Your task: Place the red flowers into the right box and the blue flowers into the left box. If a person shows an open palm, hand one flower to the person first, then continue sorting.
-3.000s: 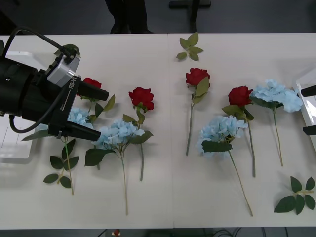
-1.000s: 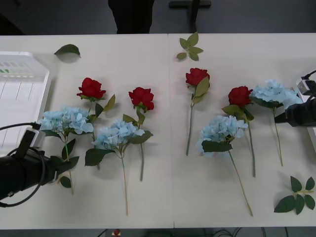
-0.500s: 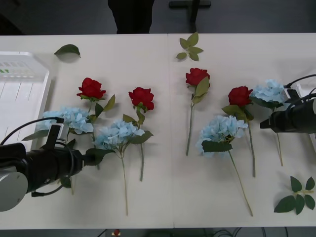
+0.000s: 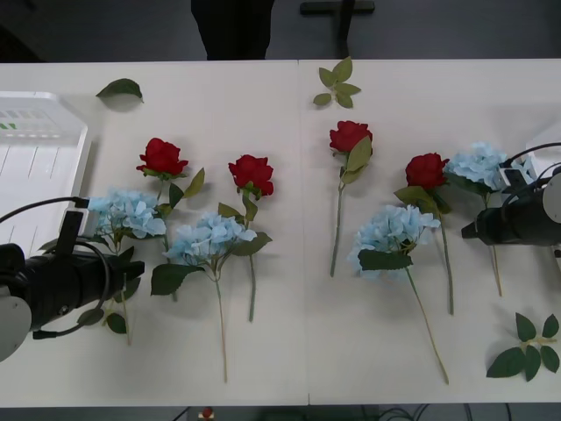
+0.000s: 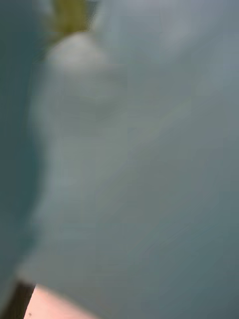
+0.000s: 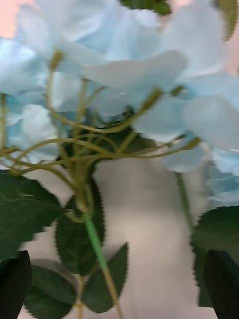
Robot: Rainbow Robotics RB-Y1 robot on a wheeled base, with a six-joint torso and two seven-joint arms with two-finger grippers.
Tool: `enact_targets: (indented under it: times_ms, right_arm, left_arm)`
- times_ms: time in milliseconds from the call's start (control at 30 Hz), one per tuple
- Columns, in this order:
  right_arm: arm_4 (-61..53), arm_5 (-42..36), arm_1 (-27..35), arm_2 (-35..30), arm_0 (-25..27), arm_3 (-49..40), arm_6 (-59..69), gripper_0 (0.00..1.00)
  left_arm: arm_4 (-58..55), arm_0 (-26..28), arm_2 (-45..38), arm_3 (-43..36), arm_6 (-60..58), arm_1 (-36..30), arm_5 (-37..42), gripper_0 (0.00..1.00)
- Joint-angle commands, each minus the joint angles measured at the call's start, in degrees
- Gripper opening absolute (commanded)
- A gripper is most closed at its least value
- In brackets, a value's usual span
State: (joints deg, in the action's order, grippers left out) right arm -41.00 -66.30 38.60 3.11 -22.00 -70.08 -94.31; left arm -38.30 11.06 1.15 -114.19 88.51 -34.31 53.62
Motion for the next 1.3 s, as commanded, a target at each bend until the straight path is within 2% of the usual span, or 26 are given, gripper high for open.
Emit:
enact_targets:
  times_ms: [33,100,167,200,233,333,367,400,433,467,533,733,833,1133,1300]
  right_arm:
    - [0.5,0.4,-1.4,-0.4,-1.5,-0.6,0.2,0.98]
    - [0.7,0.7,-1.4,0.1,-1.5,-0.6,0.4,0.89]
    - [0.8,1.1,-1.4,0.3,-1.5,-0.6,0.4,0.69]
    - [0.9,1.3,-1.4,0.6,-1.5,-0.6,0.4,0.45]
    - [1.0,1.4,-1.4,0.7,-1.5,-0.6,0.4,0.25]
    - [1.0,1.5,-1.6,0.8,-1.5,-0.6,0.4,0.08]
    - [1.0,1.5,-1.6,0.8,-1.5,-0.6,0.4,0.08]
    - [1.1,1.5,-1.6,0.7,-1.5,-0.6,0.2,0.08]
    - [1.0,1.5,-1.7,0.7,-1.5,-0.7,0.1,0.08]
    - [1.1,1.5,-1.7,0.8,-1.5,-0.6,0.0,0.00]
    - [1.1,1.5,-1.7,0.7,-1.5,-0.6,-0.2,0.00]
    - [1.1,0.7,-1.2,0.2,-1.5,-1.8,-1.0,0.00]
    - [1.1,-3.9,-0.5,-2.3,-1.4,-5.0,-1.8,0.00]
    - [-1.6,-20.0,-0.4,-14.4,-1.4,-16.7,-14.1,0.00]
    - [-10.8,-24.2,-0.6,-22.0,-1.4,-23.1,-25.4,0.00]
  left_arm:
    - [0.2,-4.4,0.5,4.4,0.3,-1.3,-1.6,1.00]
    - [0.4,-5.3,1.4,6.4,0.8,-1.2,-2.5,1.00]
    - [0.6,-5.7,1.8,7.0,0.9,-1.0,-2.7,1.00]
    - [0.8,-6.0,2.0,7.7,1.0,-0.8,-2.7,1.00]
    - [1.0,-6.4,2.1,8.3,1.1,-0.4,-2.7,1.00]
    - [1.7,-7.5,2.2,10.5,1.5,0.6,-2.9,1.00]
    - [1.7,-7.5,2.2,10.5,1.5,0.6,-2.9,1.00]
    - [1.9,-7.9,2.3,11.4,1.8,0.8,-3.5,0.79]
    - [2.2,-8.4,2.9,12.8,2.1,1.0,-4.9,0.49]
    - [2.4,-8.5,3.4,13.5,2.4,1.0,-6.2,0.29]
    - [2.8,-8.7,4.3,14.8,2.7,1.0,-8.1,0.00]
    - [3.3,-9.1,4.8,15.3,3.3,1.0,-8.4,0.00]
    - [3.3,-9.9,4.8,14.3,3.7,0.9,-6.9,0.00]
    - [2.2,-14.7,3.9,2.8,1.1,1.4,7.2,0.00]
    - [3.2,-21.9,3.6,-1.2,-1.9,2.9,14.7,0.00]
